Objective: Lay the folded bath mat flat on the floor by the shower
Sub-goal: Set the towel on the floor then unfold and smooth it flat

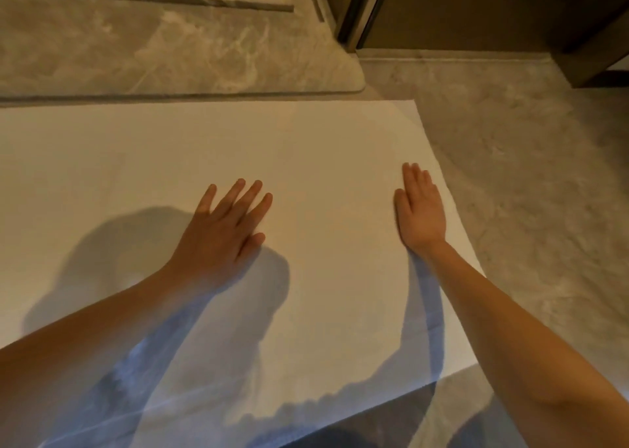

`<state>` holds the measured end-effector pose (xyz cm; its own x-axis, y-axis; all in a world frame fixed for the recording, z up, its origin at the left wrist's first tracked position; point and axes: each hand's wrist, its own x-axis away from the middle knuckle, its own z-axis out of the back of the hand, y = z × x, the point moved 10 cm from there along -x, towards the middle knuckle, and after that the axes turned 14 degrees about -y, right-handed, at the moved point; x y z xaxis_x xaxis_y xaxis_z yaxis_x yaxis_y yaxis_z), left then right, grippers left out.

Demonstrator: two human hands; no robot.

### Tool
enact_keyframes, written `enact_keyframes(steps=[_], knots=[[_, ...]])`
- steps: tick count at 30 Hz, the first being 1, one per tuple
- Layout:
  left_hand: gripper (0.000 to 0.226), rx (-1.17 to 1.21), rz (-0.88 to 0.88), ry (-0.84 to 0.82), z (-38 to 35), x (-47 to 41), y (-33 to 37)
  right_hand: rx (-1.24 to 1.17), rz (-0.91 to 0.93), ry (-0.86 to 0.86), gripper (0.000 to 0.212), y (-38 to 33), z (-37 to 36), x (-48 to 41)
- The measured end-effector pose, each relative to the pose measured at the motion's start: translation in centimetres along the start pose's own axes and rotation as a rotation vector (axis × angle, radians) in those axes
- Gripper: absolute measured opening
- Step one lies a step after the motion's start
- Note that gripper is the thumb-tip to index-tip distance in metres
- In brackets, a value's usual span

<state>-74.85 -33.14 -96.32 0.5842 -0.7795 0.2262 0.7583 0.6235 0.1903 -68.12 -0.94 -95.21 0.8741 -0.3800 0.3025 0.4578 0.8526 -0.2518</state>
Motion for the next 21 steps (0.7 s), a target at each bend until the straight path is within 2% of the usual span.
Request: enact_keyframes(steps=[4,6,10,12,14,18,21], knots=[[0.059,-0.005,-0.004,-0.023,0.0,-0.1,0.1,-0.011,-0.113,0.02,0.053,-0.2,0.3,-0.2],[0.059,0.005,0.01,-0.037,0.1,0.1,0.0,-0.013,-0.129,0.061,0.054,-3.5,-0.2,0.8],[0.059,0.106,0.043,-0.01,0.8,0.2,-0.1,-0.067,0.226,-0.024,0.053,-19.7,-5.3,3.8],[0.058,0.19,0.123,0.028,1.4,0.6,-1.3,-0.054,0.303,-0.075,0.053,-24.6,-7.5,4.6],[0.059,0.174,0.217,0.026,1.0,1.9,-3.4,0.027,0.298,-0.097,0.054,-25.7,-8.8,4.6],[0.059,0.092,0.296,-0.004,-0.3,7.7,-8.5,0.082,0.309,-0.092,0.057,-25.0,-9.5,4.5],[0.061,0.137,0.498,0.006,-0.8,14.7,-15.5,0.075,0.31,-0.078,0.058,-25.2,-9.6,4.6]])
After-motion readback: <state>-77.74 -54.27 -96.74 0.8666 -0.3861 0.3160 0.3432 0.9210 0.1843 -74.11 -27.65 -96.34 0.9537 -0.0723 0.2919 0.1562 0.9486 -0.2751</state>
